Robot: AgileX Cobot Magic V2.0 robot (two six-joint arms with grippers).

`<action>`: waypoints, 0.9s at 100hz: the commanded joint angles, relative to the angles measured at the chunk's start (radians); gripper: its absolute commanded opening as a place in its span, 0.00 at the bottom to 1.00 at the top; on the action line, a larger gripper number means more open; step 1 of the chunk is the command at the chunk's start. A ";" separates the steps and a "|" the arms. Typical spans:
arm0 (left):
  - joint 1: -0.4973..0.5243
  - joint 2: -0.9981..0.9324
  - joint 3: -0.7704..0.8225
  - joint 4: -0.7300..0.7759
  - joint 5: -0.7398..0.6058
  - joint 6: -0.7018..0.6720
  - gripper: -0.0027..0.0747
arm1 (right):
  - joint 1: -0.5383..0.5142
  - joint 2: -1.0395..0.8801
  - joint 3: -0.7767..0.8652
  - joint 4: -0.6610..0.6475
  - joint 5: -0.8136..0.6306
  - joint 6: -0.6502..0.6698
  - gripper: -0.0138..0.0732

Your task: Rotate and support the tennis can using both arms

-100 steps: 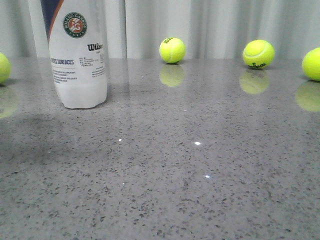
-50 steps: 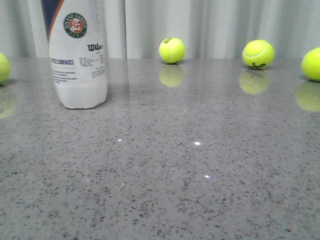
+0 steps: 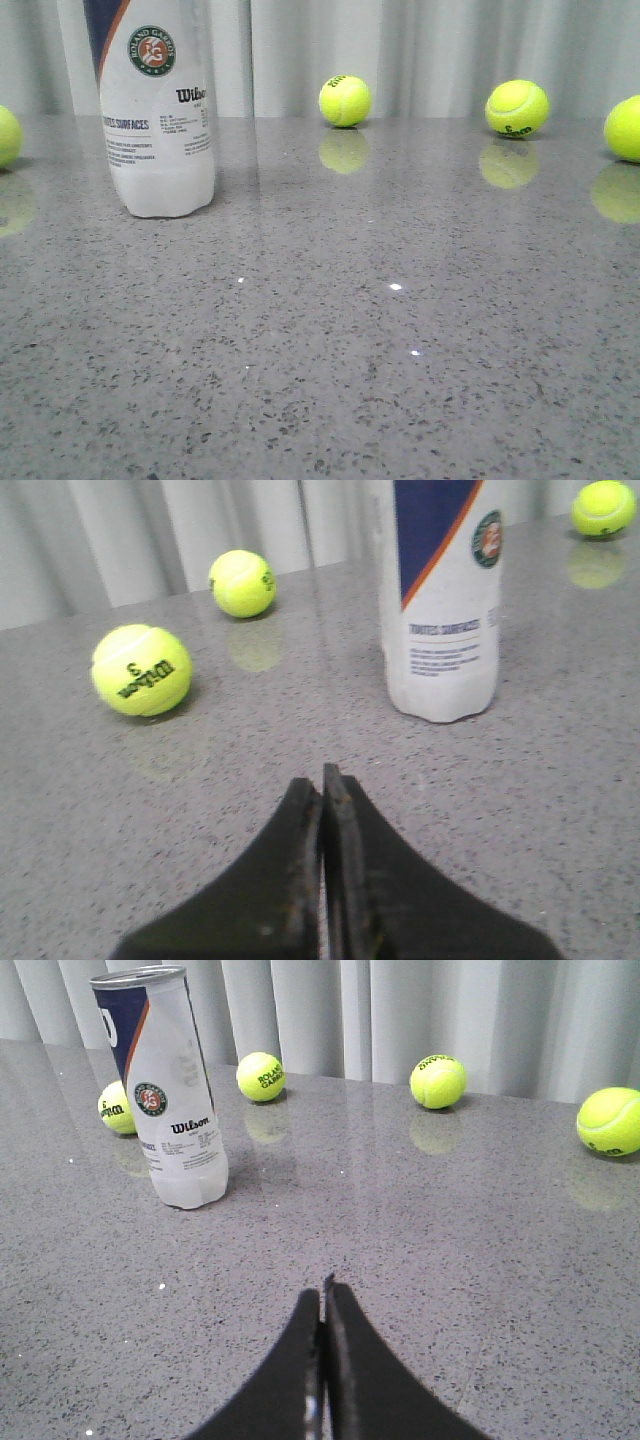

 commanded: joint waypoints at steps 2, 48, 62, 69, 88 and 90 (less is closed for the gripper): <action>0.065 -0.036 0.006 -0.003 -0.101 -0.034 0.01 | -0.004 0.012 -0.024 0.013 -0.075 -0.006 0.09; 0.224 -0.228 0.235 0.140 -0.165 -0.275 0.01 | -0.004 0.012 -0.024 0.013 -0.075 -0.006 0.09; 0.220 -0.228 0.235 0.140 -0.164 -0.275 0.01 | -0.004 0.012 -0.024 0.013 -0.073 -0.006 0.09; 0.217 -0.228 0.235 0.138 -0.164 -0.275 0.01 | -0.004 0.012 -0.024 0.013 -0.073 -0.006 0.09; 0.217 -0.228 0.235 0.138 -0.164 -0.275 0.01 | -0.004 0.012 -0.024 0.013 -0.073 -0.006 0.09; 0.217 -0.228 0.235 0.138 -0.164 -0.275 0.01 | -0.004 0.012 -0.024 0.013 -0.073 -0.006 0.09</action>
